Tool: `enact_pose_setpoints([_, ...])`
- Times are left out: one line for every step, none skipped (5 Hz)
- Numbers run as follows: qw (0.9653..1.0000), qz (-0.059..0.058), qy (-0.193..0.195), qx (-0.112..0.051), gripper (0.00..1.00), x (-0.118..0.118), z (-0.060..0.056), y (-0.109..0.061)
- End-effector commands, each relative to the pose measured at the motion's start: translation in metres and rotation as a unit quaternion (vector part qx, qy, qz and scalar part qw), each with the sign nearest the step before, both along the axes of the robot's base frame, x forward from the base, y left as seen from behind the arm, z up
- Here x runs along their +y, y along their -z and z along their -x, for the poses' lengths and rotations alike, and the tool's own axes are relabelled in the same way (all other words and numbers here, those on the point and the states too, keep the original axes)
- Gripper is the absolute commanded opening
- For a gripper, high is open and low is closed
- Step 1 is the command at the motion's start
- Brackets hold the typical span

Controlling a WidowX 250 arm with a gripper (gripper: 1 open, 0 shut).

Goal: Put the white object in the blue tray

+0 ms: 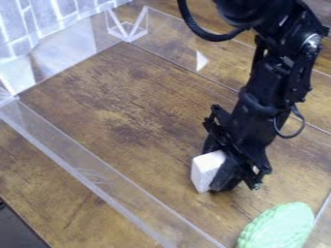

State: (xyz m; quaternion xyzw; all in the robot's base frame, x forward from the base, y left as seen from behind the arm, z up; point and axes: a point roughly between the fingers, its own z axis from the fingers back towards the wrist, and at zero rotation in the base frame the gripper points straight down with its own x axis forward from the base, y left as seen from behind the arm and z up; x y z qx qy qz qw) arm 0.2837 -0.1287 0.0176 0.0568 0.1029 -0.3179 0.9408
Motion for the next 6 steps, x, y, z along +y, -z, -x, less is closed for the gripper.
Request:
enact_pose_setpoints([0.9998,0.009,0.014,-0.010,1.00,-0.0089,0.0007,-0.0101])
enact_pose_setpoints([0.9996,0.012,0.023,-0.009,0.00,-0.0135,0.0028,-0.0111])
enact_pose_setpoints([0.9996,0.015,0.024,-0.009,0.00,-0.0146,0.0040,-0.0120])
enact_pose_setpoints([0.9995,0.021,0.020,-0.008,1.00,-0.0161,0.0056,-0.0129])
enact_pose_setpoints([0.9996,0.023,0.015,-0.006,0.00,-0.0150,0.0066,-0.0141])
enact_pose_setpoints([0.9997,0.022,0.008,-0.004,1.00,-0.0124,0.0064,-0.0149])
